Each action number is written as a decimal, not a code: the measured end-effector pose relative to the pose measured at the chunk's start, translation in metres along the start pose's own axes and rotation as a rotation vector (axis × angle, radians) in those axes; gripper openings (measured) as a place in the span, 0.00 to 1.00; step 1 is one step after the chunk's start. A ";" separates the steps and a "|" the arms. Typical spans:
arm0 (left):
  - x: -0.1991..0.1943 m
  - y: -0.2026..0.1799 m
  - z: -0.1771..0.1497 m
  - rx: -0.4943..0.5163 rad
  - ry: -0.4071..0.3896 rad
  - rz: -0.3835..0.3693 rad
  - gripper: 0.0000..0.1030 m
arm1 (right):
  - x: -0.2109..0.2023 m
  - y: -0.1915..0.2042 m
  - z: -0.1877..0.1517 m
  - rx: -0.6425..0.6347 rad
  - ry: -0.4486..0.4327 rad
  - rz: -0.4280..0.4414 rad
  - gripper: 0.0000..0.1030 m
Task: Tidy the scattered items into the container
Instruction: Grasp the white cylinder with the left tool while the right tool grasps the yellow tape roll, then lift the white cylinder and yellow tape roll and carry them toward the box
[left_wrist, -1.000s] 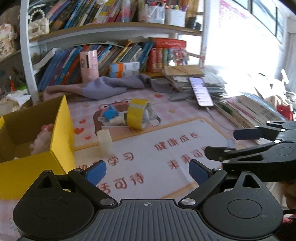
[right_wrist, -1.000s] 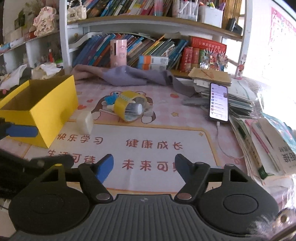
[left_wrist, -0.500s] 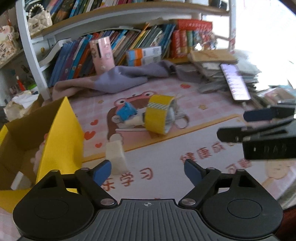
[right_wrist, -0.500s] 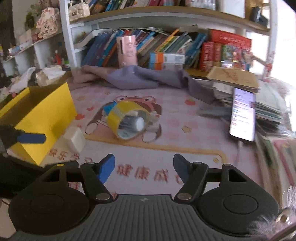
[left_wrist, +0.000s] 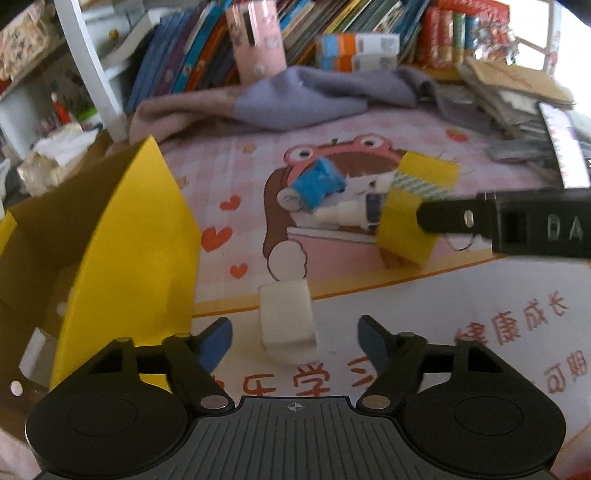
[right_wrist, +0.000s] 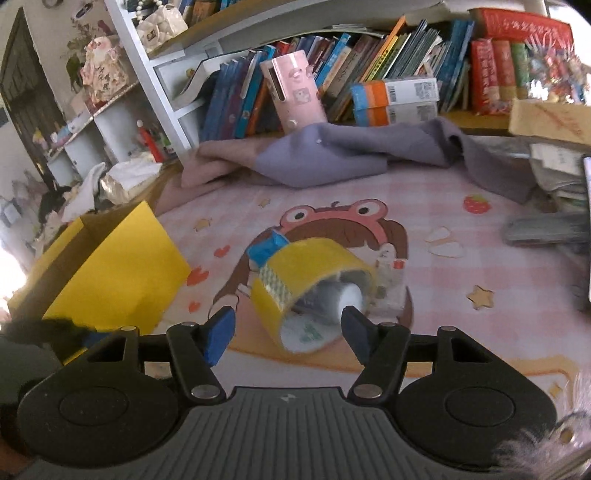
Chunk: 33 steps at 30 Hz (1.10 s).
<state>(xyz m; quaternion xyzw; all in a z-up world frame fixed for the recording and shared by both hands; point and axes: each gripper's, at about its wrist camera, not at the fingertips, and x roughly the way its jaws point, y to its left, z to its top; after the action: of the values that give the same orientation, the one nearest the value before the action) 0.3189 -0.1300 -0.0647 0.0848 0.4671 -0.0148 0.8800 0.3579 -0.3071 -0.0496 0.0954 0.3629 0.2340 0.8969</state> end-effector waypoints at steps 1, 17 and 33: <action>0.004 -0.001 0.001 -0.003 0.011 -0.003 0.54 | 0.005 -0.001 0.002 0.006 -0.010 0.012 0.61; 0.028 0.004 0.013 -0.084 0.051 -0.018 0.26 | 0.031 -0.016 0.005 0.103 0.033 0.146 0.13; -0.051 -0.003 -0.001 -0.155 -0.072 -0.143 0.25 | -0.036 -0.014 -0.012 -0.114 0.097 0.029 0.08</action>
<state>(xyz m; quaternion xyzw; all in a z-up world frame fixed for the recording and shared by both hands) 0.2887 -0.1358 -0.0233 -0.0176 0.4397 -0.0442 0.8969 0.3325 -0.3367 -0.0411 0.0382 0.3906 0.2715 0.8788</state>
